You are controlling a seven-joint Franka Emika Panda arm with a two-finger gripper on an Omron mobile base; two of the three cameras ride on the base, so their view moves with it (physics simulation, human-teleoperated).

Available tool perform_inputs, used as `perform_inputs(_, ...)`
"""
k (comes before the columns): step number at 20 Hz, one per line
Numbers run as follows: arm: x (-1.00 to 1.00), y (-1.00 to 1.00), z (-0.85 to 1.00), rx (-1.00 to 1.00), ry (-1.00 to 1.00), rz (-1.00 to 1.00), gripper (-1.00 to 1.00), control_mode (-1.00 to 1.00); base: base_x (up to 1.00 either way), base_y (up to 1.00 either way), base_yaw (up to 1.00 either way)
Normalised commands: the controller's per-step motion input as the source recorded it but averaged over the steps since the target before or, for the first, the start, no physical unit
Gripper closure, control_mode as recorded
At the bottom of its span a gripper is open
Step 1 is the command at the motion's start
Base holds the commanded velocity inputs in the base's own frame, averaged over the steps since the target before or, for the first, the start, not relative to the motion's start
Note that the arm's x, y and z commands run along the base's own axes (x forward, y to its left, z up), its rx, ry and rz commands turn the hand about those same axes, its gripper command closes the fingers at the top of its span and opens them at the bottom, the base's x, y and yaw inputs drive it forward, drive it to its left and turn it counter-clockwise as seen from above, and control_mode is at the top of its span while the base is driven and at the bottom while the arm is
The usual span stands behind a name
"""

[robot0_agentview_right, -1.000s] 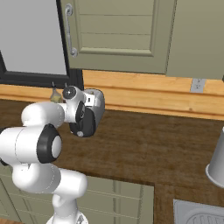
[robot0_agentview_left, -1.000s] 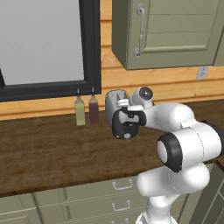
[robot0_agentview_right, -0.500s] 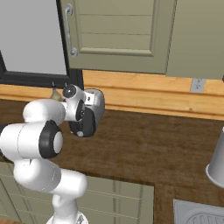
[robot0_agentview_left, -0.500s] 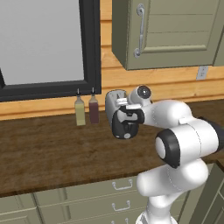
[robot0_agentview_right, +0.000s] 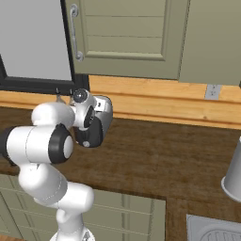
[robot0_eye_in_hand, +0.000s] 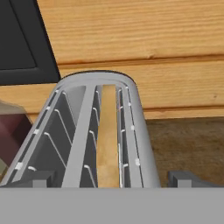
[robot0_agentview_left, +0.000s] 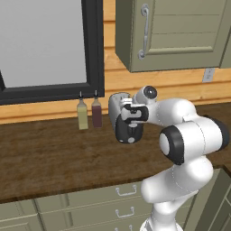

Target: Start the toaster. Once the lever pops up, take the bread to the plate on the dining counter.

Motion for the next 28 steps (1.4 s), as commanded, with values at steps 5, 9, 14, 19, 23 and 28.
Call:
perform_inputs(5, 0.02, 0.00, 0.00, 0.00, 0.00, 0.00, -1.00, -1.00, 0.00, 0.00, 0.00)
perform_inputs(9, 0.00, 0.00, 0.00, 0.00, 0.01, 0.00, -1.00, -1.00, 0.00, 0.00, 0.00)
perform_inputs(14, 0.00, 0.00, 0.00, 0.00, 0.00, 0.00, -1.00, -1.00, 0.00, 0.00, 0.00)
perform_inputs(19, 0.00, 0.00, 0.00, 0.00, 0.00, 0.00, 1.00, -1.00, 0.00, 0.00, 0.00)
perform_inputs(23, 0.00, 0.00, 0.00, 0.00, 0.00, 0.00, 1.00, -1.00, 0.00, 0.00, 0.00)
perform_inputs(28, 0.00, 0.00, 0.00, 0.00, 0.00, 0.00, 1.00, -1.00, 0.00, 0.00, 0.00)
